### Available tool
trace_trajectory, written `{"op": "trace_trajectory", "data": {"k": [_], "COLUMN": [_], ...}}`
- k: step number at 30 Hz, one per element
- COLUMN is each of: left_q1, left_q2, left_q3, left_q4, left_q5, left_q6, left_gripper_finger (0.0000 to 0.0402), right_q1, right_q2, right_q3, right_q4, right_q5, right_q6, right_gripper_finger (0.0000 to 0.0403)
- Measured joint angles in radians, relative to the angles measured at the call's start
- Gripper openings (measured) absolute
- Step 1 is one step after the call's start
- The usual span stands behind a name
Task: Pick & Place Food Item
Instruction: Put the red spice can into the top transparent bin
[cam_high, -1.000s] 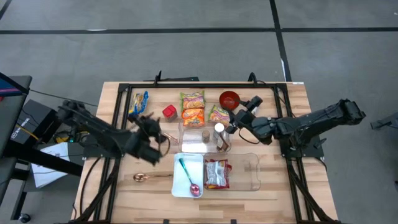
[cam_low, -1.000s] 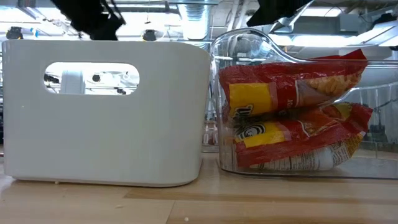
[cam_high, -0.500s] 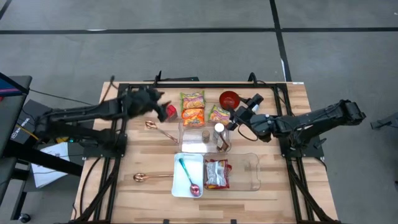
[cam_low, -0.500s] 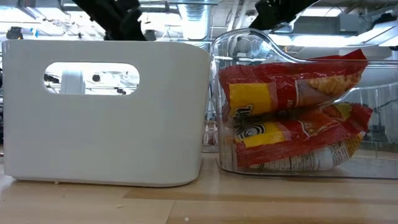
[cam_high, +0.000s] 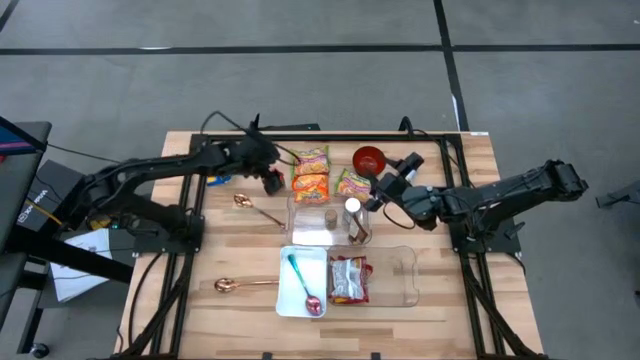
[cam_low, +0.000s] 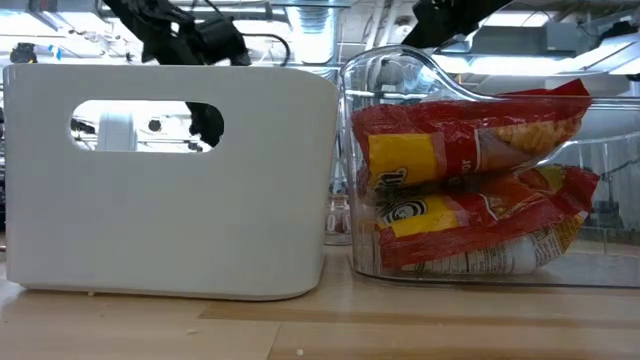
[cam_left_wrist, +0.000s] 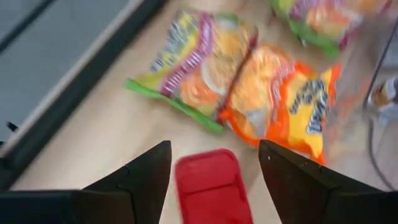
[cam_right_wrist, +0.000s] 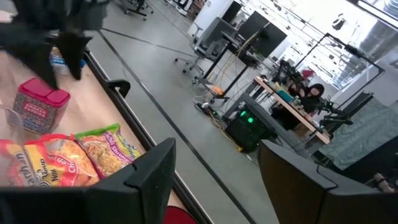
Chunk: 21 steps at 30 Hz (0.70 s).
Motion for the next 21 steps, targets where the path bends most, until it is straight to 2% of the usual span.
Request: {"op": "trace_trajectory", "data": {"k": [9, 21], "left_q1": [-0.035, -0.036], "left_q2": [0.111, 0.050], "left_q3": [0.003, -0.003], "left_q4": [-0.019, -0.069], "left_q5": [-0.032, -0.056], "left_q6": [-0.008, -0.009], "left_gripper_finger": [0.0237, 0.0237], "right_q1": [0.000, 0.000], "right_q2": [0.000, 0.000], "right_q3": [0.000, 0.000], "right_q4": [-0.007, -0.008], "right_q5": [0.000, 0.000], "right_q6": [0.000, 0.000], "right_gripper_finger": [0.0221, 0.0221]}}
